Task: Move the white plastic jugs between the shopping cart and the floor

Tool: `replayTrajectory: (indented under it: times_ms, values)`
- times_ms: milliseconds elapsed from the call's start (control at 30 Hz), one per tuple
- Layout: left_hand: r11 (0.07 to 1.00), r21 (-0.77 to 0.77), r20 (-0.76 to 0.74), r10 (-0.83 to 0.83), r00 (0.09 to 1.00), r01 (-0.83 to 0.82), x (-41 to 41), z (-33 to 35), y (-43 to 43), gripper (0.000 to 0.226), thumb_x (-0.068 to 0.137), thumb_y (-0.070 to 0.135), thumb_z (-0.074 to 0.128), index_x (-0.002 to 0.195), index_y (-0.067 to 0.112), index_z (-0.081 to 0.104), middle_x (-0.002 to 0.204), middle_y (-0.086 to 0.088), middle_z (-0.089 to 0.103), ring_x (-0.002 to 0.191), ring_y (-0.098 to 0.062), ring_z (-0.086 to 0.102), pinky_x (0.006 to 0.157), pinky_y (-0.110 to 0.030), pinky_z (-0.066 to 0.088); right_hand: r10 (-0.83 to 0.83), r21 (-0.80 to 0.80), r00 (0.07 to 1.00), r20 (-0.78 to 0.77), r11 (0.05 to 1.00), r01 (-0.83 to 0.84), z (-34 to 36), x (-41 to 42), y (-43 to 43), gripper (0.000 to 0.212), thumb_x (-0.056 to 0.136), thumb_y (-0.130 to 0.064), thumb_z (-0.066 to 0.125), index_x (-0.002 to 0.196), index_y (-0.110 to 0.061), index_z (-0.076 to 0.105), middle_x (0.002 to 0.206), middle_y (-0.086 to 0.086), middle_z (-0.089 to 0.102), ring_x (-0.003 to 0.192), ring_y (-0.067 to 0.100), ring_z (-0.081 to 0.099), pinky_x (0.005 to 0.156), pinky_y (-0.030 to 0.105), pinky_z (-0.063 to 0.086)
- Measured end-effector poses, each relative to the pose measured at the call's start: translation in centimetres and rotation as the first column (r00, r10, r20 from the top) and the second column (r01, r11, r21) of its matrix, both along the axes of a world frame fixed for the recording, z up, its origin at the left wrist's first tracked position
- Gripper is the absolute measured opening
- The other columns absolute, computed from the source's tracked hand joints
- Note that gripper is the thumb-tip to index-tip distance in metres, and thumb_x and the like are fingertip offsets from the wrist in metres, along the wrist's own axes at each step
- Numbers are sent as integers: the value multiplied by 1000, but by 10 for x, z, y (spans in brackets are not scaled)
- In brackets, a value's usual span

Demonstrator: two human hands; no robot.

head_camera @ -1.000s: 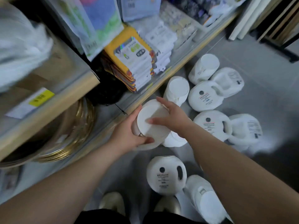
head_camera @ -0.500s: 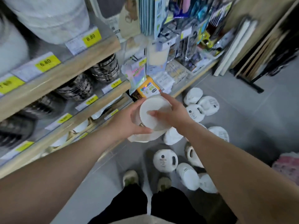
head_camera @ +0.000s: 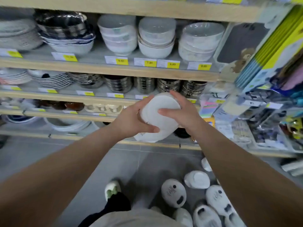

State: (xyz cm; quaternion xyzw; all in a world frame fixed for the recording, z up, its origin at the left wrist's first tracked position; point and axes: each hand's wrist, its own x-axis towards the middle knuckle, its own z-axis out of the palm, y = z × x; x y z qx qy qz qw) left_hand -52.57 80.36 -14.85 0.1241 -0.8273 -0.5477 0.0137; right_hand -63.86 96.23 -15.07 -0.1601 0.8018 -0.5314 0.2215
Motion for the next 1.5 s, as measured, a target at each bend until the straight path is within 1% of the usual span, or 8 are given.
replayTrajectory:
  times_ms: [167, 333, 500, 633, 833, 967, 1100, 1500]
  values:
    - [958, 27, -3, 285, 958, -285, 90, 9, -64, 98, 54, 21, 94, 132, 51, 43, 120, 31, 55, 108, 17, 50, 90, -8, 43, 286, -1, 958, -21, 958, -287, 12, 44, -102, 88, 62, -32, 89, 138, -37, 47, 135, -6, 52, 118, 15, 54, 96, 30, 46]
    - [864, 17, -25, 503, 864, -503, 195, 16, -143, 97, 59, 15, 91, 140, 37, 42, 119, 25, 57, 96, 31, 46, 72, 7, 35, 513, -15, 857, -47, 858, -514, 18, 126, -225, 86, 64, -30, 88, 139, -35, 46, 135, -7, 49, 120, 12, 51, 96, 26, 43]
    - [763, -91, -14, 641, 767, -640, 305, 19, -230, 99, 57, 22, 92, 139, 42, 40, 114, 32, 55, 106, 7, 52, 79, 6, 34, 649, -38, 758, -74, 757, -652, 14, 226, -344, 89, 64, -29, 89, 141, -33, 44, 134, -8, 48, 121, 11, 50, 101, 31, 43]
    - [664, -119, -11, 743, 670, -738, 384, 22, -291, 100, 57, 22, 92, 139, 42, 39, 112, 30, 55, 97, 5, 57, 80, 1, 38, 734, -71, 675, -74, 671, -738, 15, 301, -430, 90, 63, -28, 89, 141, -31, 45, 134, -6, 51, 121, 13, 52, 103, 36, 44]
    - [493, -152, -21, 865, 502, -857, 477, 22, -358, 103, 53, 26, 94, 140, 42, 40, 119, 24, 56, 110, -1, 52, 96, -16, 40, 857, -84, 508, -85, 502, -861, 16, 394, -534, 85, 68, -25, 87, 142, -27, 44, 132, -8, 48, 118, 5, 47, 95, 20, 37]
    - [373, -169, -14, 925, 381, -912, 522, 17, -403, 105, 47, 38, 94, 138, 47, 40, 126, 16, 56, 118, -12, 52, 107, -39, 42, 912, -67, 399, -93, 394, -917, 5, 445, -608, 91, 57, -35, 90, 138, -34, 47, 135, -6, 49, 121, 11, 50, 102, 29, 42]
    - [236, -222, -13, 970, 244, -946, 556, 17, -463, 104, 54, 30, 93, 140, 47, 36, 128, 15, 54, 119, -12, 50, 107, -35, 41, 949, -69, 297, -103, 291, -954, 2, 489, -691, 98, 45, -49, 81, 137, -38, 47, 132, -7, 50, 120, 13, 52, 102, 40, 45]
    - [-46, -138, -45, 998, -40, -989, 662, 31, -645, 105, 52, 30, 93, 139, 49, 36, 132, 22, 51, 127, -9, 46, 109, -39, 40, 987, -64, -7, -163, -18, -998, 25, 620, -926, 96, 54, -46, 85, 139, -38, 43, 133, -10, 48, 123, 10, 49, 105, 39, 43]
